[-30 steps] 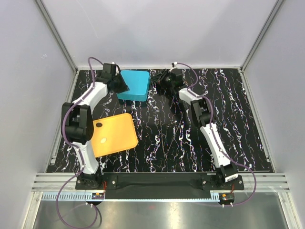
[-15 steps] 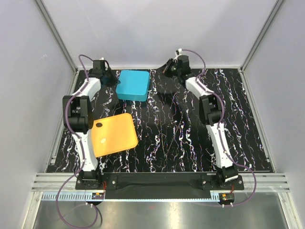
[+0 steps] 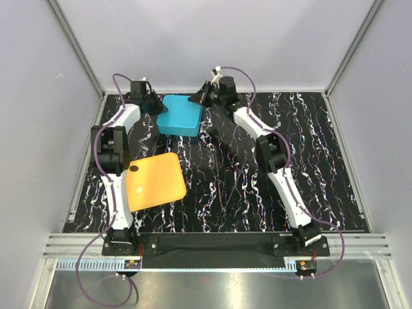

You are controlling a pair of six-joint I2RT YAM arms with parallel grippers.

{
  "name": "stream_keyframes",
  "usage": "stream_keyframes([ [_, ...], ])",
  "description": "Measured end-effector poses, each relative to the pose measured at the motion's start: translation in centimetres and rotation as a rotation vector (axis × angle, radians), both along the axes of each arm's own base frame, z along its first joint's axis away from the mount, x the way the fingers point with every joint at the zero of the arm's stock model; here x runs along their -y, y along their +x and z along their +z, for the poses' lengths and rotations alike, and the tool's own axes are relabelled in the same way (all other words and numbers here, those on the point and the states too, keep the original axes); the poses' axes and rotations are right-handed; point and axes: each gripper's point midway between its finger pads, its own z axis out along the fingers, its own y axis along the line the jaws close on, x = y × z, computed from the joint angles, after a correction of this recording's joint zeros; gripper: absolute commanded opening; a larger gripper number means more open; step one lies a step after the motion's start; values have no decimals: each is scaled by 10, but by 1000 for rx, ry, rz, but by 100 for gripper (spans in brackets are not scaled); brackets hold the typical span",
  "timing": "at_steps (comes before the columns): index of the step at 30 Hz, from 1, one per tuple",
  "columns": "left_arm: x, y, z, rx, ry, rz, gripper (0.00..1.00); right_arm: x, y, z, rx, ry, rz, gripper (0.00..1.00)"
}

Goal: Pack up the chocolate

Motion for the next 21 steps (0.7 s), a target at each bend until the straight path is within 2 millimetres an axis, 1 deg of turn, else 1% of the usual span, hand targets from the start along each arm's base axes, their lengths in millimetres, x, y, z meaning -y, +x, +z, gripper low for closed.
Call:
stream_keyframes([
  [2, 0, 1, 0, 6, -1, -1, 15, 5, 8, -31, -56, 0, -18, 2],
  [4, 0, 2, 0, 7, -2, -2, 15, 17, 16, -73, -133, -12, -41, 2],
  [5, 0, 2, 0, 6, -1, -1, 15, 21, 18, -83, -167, 26, -30, 2],
  [10, 0, 3, 0, 8, 0, -1, 15, 45, 31, -79, -157, 44, -58, 3],
  [12, 0, 3, 1, 8, 3, -3, 15, 49, 31, -78, -157, 43, -60, 3],
  [15, 0, 2, 3, 1, 12, -12, 15, 49, 29, -76, -156, 38, -49, 6],
  [18, 2, 1, 8, 10, 43, -45, 19, 52, 22, -74, -177, 4, -41, 18],
  [19, 3, 1, 12, 19, 63, -60, 21, 56, 17, -73, -195, -15, -43, 25],
  [20, 4, 1, 16, 27, 90, -73, 23, 60, 11, -69, -206, -34, -48, 36],
  [21, 8, 0, 21, 36, 121, -88, 26, 65, 3, -63, -216, -54, -56, 39],
])
